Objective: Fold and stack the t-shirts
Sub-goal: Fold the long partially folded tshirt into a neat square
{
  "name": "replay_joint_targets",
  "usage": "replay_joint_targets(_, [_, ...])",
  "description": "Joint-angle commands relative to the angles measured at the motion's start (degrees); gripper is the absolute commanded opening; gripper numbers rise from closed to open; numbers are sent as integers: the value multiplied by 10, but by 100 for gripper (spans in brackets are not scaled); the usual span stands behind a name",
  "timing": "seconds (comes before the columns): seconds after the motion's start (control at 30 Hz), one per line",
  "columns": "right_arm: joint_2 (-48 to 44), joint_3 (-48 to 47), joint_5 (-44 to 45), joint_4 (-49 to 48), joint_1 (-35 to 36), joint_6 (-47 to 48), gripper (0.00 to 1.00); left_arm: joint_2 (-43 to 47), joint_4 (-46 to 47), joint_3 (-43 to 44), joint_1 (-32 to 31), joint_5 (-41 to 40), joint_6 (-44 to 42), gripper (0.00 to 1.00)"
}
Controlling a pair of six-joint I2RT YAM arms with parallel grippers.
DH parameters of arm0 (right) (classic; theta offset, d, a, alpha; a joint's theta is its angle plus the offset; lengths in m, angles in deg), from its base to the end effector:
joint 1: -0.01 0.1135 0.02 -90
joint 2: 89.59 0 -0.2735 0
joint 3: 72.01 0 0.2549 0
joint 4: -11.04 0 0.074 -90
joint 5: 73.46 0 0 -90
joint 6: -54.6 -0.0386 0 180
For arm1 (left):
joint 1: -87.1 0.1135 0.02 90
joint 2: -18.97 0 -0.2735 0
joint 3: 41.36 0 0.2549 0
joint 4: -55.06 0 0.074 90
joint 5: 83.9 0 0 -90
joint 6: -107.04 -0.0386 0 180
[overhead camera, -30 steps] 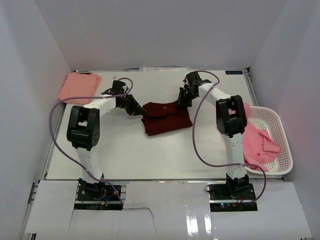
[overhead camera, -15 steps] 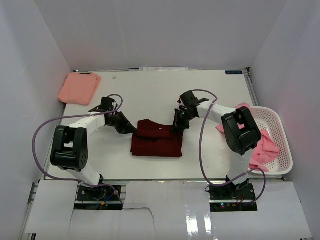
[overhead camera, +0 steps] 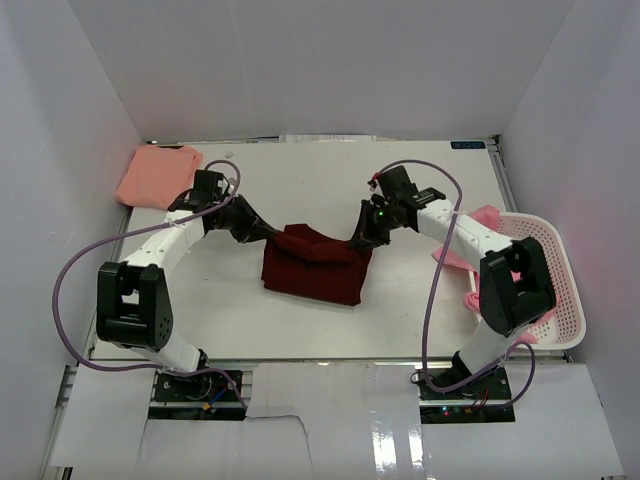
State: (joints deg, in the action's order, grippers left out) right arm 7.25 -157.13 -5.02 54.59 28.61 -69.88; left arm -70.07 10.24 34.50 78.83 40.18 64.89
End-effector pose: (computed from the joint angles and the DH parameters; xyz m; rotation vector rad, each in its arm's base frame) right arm 0.3135 0.1871 0.2430 -0.0219 2.6886 0.8745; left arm 0.3133 -0.0674 0.2390 -0.6952 2.6371 -1.1012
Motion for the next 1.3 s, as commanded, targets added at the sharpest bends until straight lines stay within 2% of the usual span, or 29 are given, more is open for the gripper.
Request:
replay_joint_targets(0.0, [-37, 6, 5, 7, -12, -9, 8, 25, -4, 33, -2, 19, 7, 0])
replay_joint_targets(0.23, [-77, 13, -3, 15, -13, -15, 8, 50, -12, 52, -2, 24, 15, 0])
replay_joint_targets(0.43, [-102, 23, -50, 26, -13, -13, 8, 85, -13, 30, -2, 43, 29, 0])
replay_joint_targets(0.53, [-132, 65, -83, 20, -11, -18, 8, 114, -15, -8, -3, 57, 34, 1])
replay_joint_targets(0.57, [-143, 106, -94, 11, -11, -23, 8, 129, -16, -21, -3, 63, 35, 1])
replay_joint_targets(0.8, [-271, 290, -141, -72, 17, -131, 8, 223, -51, -143, -19, 78, 40, 1])
replay_joint_targets(0.93, [-344, 334, -135, -70, 24, -159, 8, 251, -54, -172, -36, 83, 50, 1])
replay_joint_targets(1.13, [-402, 346, -111, -22, 25, -155, 8, 297, -48, -197, -53, 93, 57, 1])
replay_joint_targets(1.27, [-433, 382, -110, -6, 26, -157, 8, 351, -48, -263, -57, 110, 67, 1])
